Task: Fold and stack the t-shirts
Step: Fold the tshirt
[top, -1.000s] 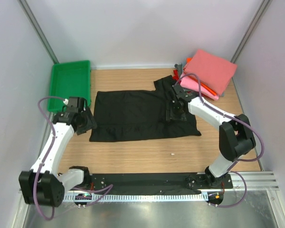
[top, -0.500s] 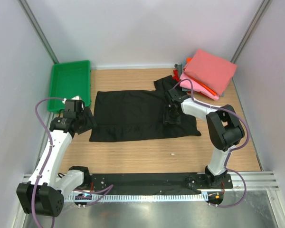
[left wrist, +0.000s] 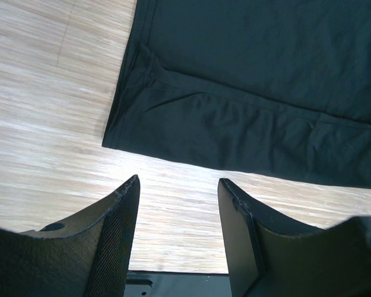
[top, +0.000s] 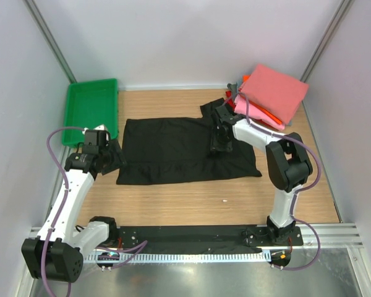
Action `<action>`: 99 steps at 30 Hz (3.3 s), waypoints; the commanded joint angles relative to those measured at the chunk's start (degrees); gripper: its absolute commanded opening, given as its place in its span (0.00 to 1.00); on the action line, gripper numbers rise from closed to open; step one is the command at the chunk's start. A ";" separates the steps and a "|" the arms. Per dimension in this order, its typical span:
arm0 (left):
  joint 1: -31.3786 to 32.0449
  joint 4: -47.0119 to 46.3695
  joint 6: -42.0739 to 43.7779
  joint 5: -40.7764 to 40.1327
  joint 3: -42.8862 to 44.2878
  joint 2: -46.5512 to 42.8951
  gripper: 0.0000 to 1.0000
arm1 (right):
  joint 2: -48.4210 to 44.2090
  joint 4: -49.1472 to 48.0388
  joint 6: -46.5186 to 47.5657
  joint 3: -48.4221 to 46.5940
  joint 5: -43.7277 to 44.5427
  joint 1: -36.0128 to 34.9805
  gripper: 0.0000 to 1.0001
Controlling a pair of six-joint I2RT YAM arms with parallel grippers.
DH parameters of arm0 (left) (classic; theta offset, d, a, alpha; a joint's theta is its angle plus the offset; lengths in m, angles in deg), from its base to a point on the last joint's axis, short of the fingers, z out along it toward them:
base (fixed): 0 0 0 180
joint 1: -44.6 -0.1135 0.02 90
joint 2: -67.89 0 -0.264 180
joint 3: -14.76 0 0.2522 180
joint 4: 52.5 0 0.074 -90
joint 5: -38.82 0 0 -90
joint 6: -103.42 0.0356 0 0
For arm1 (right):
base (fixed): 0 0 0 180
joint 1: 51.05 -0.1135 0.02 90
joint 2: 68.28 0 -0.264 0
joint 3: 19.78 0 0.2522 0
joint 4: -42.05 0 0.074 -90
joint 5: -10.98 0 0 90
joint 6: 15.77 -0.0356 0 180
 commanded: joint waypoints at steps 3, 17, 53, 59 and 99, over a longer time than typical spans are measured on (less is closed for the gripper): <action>0.17 -2.08 0.86 1.33 -0.13 -0.94 0.55 | 4.33 3.35 1.34 -9.28 1.19 -0.13 0.40; 0.17 -1.91 0.69 0.72 -0.13 -0.59 0.54 | 15.96 5.82 5.39 -33.56 -4.19 -0.57 0.40; 0.17 -2.09 0.78 1.33 -0.22 0.29 0.54 | 3.46 -5.26 4.07 -3.75 15.16 1.10 0.28; 0.17 -2.17 0.78 1.33 -0.22 0.64 0.54 | 8.02 -5.00 5.38 -11.38 13.58 1.10 0.28; 3.69 -15.70 -24.98 -11.85 -22.80 0.99 0.56 | -47.80 -9.74 -13.95 44.50 -1.01 20.78 0.99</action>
